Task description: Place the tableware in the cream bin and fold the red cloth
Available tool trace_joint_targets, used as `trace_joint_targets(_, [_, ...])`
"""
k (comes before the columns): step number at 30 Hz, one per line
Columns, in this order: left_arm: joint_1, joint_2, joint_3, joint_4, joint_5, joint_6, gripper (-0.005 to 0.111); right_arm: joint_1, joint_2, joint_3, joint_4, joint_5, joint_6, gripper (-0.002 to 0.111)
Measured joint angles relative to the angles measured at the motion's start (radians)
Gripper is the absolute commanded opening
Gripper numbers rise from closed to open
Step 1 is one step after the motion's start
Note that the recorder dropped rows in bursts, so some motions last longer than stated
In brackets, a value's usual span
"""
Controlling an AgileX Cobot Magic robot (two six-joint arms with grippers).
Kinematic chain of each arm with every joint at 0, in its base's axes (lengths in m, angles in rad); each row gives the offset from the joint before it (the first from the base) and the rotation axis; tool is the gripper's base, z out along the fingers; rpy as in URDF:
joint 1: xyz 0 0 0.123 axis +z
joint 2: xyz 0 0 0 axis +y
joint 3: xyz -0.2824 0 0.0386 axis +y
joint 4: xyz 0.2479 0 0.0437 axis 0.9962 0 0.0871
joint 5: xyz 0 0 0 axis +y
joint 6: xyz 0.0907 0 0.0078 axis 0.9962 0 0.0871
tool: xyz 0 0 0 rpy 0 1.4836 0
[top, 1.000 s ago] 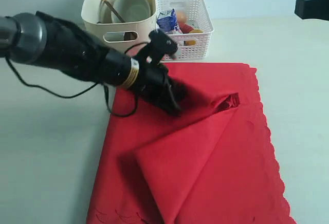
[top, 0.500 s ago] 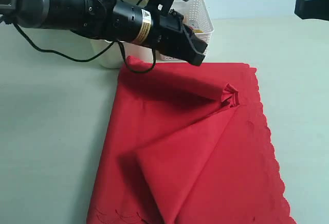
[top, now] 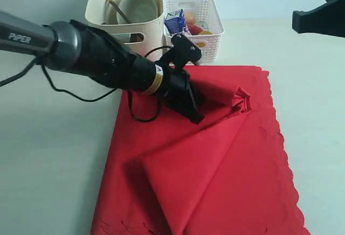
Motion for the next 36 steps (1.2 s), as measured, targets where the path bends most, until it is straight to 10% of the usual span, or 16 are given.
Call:
trace_joint_targets(7, [0.002,0.154,-0.372,-0.007,0.046,-0.120,0.001,0.000,0.084,0.000,-0.062,-0.013,0.002,0.000])
trace_joint_targets(15, [0.037,0.108,-0.363,-0.003,-0.249,-0.171,0.001,0.000,0.086,0.000,-0.069,-0.017,0.004,0.000])
trace_joint_targets(27, [0.048,-0.175,0.087,-0.008,-0.383,-0.108,0.001,0.000,0.086,0.000,-0.069,-0.021,0.004,0.000])
trace_joint_targets(36, [0.048,-0.180,0.351,-0.001,-0.021,0.004,0.001,0.000,0.086,0.000,-0.069,-0.021,0.008,0.000])
